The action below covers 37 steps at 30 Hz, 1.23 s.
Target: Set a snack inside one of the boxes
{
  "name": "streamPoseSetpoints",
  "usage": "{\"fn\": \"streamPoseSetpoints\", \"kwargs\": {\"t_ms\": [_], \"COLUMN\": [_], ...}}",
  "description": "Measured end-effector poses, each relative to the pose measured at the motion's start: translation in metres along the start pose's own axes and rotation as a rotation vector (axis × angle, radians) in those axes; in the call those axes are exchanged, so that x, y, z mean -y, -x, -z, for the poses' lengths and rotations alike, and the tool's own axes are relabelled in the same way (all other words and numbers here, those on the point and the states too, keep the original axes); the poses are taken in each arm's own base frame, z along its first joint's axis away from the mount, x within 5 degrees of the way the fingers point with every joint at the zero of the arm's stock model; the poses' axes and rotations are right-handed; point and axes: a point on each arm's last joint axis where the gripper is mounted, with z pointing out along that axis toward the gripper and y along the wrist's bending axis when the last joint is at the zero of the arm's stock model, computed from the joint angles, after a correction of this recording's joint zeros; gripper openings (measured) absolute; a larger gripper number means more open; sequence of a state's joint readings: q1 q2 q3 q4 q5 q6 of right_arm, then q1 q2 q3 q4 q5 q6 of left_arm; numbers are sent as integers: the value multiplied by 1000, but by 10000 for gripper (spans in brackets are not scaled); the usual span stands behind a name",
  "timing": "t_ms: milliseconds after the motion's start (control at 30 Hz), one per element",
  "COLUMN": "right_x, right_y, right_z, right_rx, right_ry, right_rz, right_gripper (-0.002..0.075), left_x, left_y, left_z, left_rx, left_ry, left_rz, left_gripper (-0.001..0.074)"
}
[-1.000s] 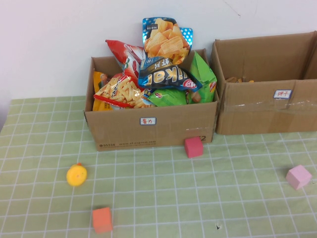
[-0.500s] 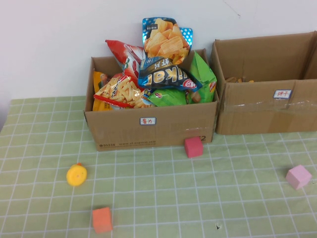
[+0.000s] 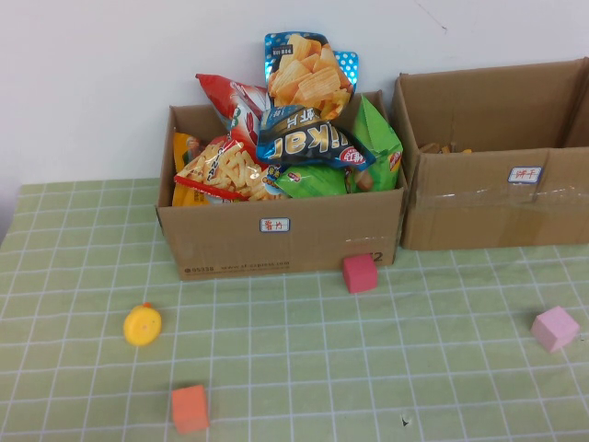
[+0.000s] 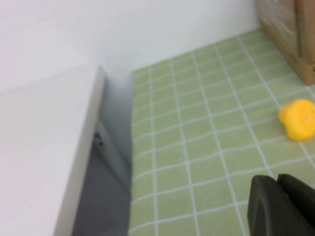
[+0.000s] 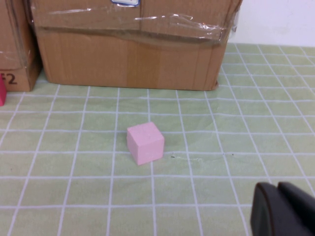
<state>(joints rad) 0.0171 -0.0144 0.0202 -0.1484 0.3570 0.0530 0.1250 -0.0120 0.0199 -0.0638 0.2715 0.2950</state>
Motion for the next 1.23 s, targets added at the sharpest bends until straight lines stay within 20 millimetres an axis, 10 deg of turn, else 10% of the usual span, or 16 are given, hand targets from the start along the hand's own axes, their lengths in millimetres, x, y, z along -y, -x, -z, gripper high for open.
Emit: {"fn": "streamPoseSetpoints", "kwargs": {"t_ms": [367,1233], "right_x": [0,0], "right_y": [0,0], "right_z": [0,0], "right_rx": [0,0], "right_ry": [0,0], "right_rz": [0,0], "right_gripper": [-2,-2], "left_x": [0,2], "left_y": [-4,-3], "left_z": [0,0], "left_rx": [-40,-41], "left_ry": [17,-26], "left_rz": [313,320], "left_gripper": [-1,-3]}}
